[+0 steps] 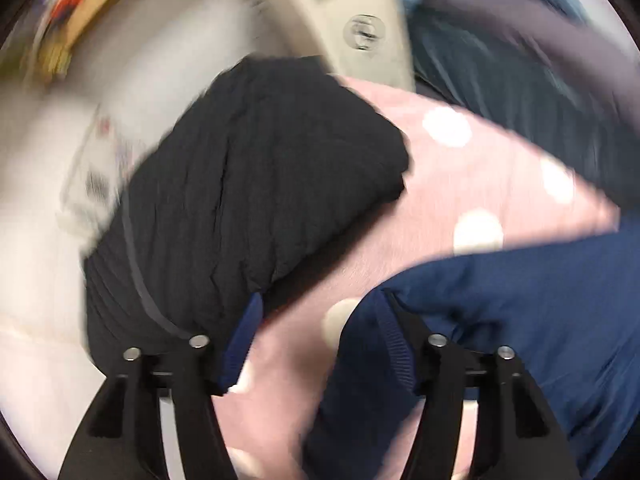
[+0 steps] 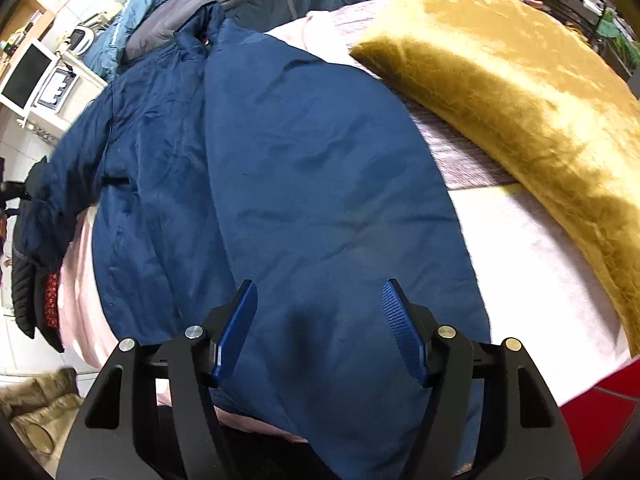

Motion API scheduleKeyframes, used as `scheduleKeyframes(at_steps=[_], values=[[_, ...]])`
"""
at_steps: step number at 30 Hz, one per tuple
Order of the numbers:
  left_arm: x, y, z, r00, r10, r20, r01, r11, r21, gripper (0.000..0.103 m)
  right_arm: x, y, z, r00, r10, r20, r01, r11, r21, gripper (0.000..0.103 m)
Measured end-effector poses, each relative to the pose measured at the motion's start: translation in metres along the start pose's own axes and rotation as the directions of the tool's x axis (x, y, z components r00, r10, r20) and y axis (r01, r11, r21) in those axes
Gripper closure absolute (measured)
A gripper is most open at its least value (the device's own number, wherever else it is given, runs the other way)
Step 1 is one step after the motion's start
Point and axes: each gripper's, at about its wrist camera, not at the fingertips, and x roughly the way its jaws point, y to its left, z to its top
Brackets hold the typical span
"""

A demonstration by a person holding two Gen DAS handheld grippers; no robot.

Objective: Fold large clothes

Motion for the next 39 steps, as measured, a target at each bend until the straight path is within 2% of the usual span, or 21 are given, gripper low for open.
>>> scheduleKeyframes(at_steps=[2, 3, 5, 8, 10, 13, 15, 17, 18, 19, 21, 25, 28, 33, 36, 38, 39], values=[[-0.008, 0.013, -0.005, 0.995, -0.097, 0.029, 0.100, 0.987, -0.126, 0.018, 0.001, -0.009, -0.009, 1.000, -0.011, -0.015, 0.011, 1.000, 0.026, 0.037], [-0.013, 0.009, -0.007, 0.988, -0.144, 0.058, 0.151, 0.979, -0.135, 0.017, 0.002, -0.011, -0.013, 1.000, -0.017, -0.023, 0.018, 0.999, 0.031, 0.037], [-0.024, -0.006, -0.022, 0.978, -0.196, 0.076, 0.201, 0.978, -0.055, 0.015, 0.005, -0.014, -0.024, 0.998, -0.029, -0.049, 0.030, 0.999, 0.021, 0.037], [-0.035, -0.034, -0.063, 0.969, -0.232, 0.082, 0.221, 0.967, 0.126, 0.010, 0.011, -0.006, -0.037, 0.995, -0.022, -0.097, 0.016, 0.998, -0.061, 0.037], [-0.037, -0.053, -0.107, 0.964, -0.256, 0.067, 0.237, 0.948, 0.212, 0.010, 0.020, 0.009, -0.045, 0.988, -0.036, -0.152, 0.011, 0.988, -0.157, 0.037], [-0.020, -0.076, -0.172, 0.957, -0.289, -0.021, 0.284, 0.920, 0.269, 0.010, 0.043, 0.032, -0.057, 0.966, -0.178, -0.185, 0.110, 0.938, -0.329, 0.038], [-0.011, -0.087, -0.210, 0.950, -0.300, -0.088, 0.313, 0.911, 0.269, 0.010, 0.051, 0.038, -0.061, 0.962, -0.221, -0.160, 0.145, 0.911, -0.387, 0.046], [-0.004, -0.096, -0.247, 0.934, -0.319, -0.163, 0.352, 0.899, 0.261, 0.010, 0.052, 0.035, -0.059, 0.959, -0.242, -0.149, 0.167, 0.903, -0.395, 0.069], [-0.003, -0.101, -0.264, 0.930, -0.316, -0.186, 0.358, 0.895, 0.266, 0.010, 0.049, 0.033, -0.057, 0.963, -0.231, -0.140, 0.161, 0.907, -0.389, 0.075], [-0.003, -0.102, -0.277, 0.930, -0.311, -0.198, 0.356, 0.895, 0.269, 0.010, 0.042, 0.031, -0.053, 0.968, -0.223, -0.118, 0.162, 0.908, -0.386, 0.086], [-0.002, -0.102, -0.298, 0.922, -0.311, -0.231, 0.367, 0.892, 0.262, 0.010, 0.026, 0.030, -0.045, 0.972, -0.225, -0.064, 0.183, 0.900, -0.396, 0.093], [-0.003, -0.096, -0.313, 0.926, -0.297, -0.234, 0.352, 0.904, 0.244, 0.010, -0.029, 0.023, -0.007, 0.971, -0.221, 0.090, 0.238, 0.895, -0.378, 0.097], [-0.008, -0.093, -0.314, 0.938, -0.274, -0.213, 0.324, 0.911, 0.253, 0.010, -0.085, 0.009, 0.039, 0.955, -0.193, 0.224, 0.263, 0.902, -0.342, 0.097], [-0.021, -0.090, -0.311, 0.950, -0.259, -0.174, 0.298, 0.916, 0.268, 0.010, -0.176, -0.003, 0.121, 0.878, -0.176, 0.446, 0.337, 0.888, -0.313, 0.097], [-0.028, -0.085, -0.307, 0.950, -0.264, -0.168, 0.301, 0.917, 0.261, 0.010, -0.218, -0.026, 0.184, 0.815, -0.203, 0.543, 0.383, 0.892, -0.241, 0.097], [-0.034, -0.087, -0.306, 0.949, -0.270, -0.166, 0.306, 0.917, 0.257, 0.010, -0.222, -0.052, 0.228, 0.800, -0.237, 0.552, 0.389, 0.905, -0.175, 0.097], [-0.037, -0.087, -0.308, 0.949, -0.270, -0.163, 0.305, 0.917, 0.257, 0.010, -0.219, -0.065, 0.246, 0.799, -0.254, 0.545, 0.388, 0.910, -0.145, 0.097]])
